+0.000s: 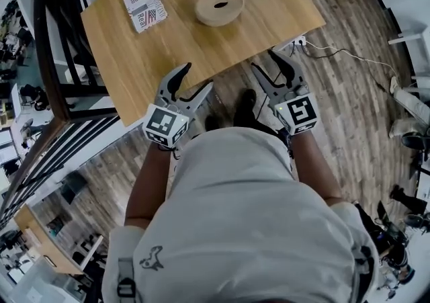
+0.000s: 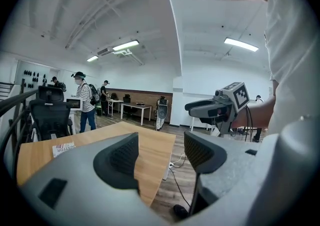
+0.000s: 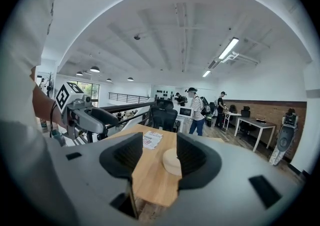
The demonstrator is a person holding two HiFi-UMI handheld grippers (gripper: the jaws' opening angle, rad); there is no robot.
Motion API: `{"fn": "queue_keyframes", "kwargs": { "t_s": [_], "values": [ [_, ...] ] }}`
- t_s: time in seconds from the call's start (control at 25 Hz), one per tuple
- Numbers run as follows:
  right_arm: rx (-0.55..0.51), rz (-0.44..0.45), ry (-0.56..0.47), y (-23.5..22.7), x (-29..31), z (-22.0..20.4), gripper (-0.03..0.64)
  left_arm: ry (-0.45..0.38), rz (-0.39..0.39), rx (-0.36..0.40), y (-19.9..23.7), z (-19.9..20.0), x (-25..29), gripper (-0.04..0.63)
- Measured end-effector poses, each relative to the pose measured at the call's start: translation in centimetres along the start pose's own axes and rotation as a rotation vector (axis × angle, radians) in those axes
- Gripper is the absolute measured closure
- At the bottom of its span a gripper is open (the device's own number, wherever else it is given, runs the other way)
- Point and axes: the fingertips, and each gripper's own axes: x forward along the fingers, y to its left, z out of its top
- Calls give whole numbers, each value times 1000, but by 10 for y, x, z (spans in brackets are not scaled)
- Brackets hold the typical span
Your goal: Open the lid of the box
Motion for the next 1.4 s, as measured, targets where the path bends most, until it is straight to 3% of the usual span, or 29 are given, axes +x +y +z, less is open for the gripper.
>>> {"fn": "queue_keyframes", "kwargs": {
  "t_s": [0.2,0.56,0.88,1.2,1.4],
  "values": [
    [-2,31,-17,-37,16,3,397,-1,39,-65,7,8,25,318],
    [-24,141,-60,-117,51,14,397,2,154,-14,24,39,94,318],
    [-25,215,-66,-160,61,1,393,36,236,5,25,40,134,301],
    [-24,266,-79,-174,74,-4,390,103,238,8,19,25,156,290],
    [-29,276,-51,-177,91,-9,390,88,222,-1,34,27,166,287]
  ]
}}
